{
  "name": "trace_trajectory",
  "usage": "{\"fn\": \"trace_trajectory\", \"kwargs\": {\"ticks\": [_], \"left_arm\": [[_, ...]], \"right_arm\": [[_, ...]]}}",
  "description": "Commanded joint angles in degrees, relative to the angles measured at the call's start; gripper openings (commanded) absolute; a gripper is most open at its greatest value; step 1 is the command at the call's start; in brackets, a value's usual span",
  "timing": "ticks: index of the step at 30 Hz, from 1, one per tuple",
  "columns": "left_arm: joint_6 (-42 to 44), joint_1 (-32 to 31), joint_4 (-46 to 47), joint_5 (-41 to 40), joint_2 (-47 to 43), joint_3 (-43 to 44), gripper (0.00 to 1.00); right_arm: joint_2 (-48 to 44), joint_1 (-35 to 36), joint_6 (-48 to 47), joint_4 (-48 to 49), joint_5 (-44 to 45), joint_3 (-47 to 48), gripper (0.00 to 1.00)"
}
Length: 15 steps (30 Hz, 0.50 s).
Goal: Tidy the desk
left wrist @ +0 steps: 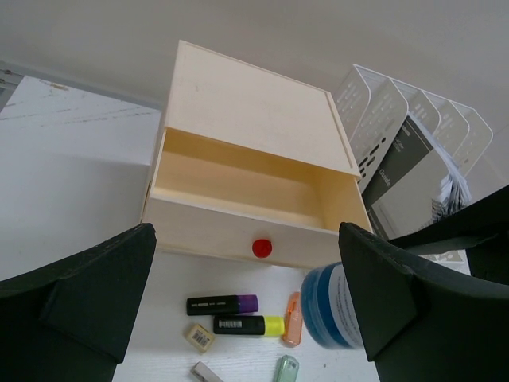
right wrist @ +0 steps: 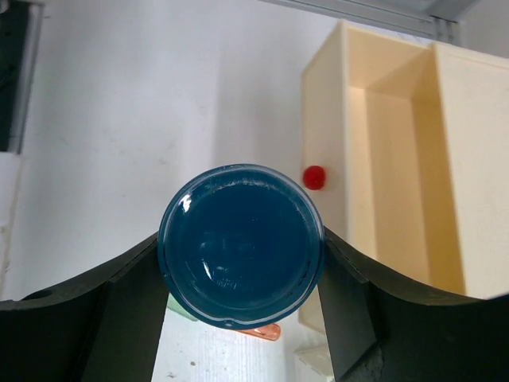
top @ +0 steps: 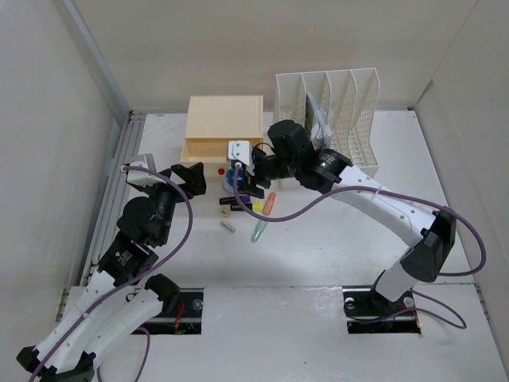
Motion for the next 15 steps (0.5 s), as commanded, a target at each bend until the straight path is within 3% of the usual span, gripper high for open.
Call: {"fn": "trace_trajectory", "kwargs": {"ticks": [1,15], "left_arm": [[0.85,0.26,2.64,-0.22,-0.22,-0.29,0.98],[0.85,0.26,2.64,-0.22,0.31,-0.29,0.98]], "right_arm": [[-3.61,0.50,3.53,10.75,6.81,2.08,0.00],[1.66,0.50,13.63,19.65,30.81,5.24,0.00]]}}
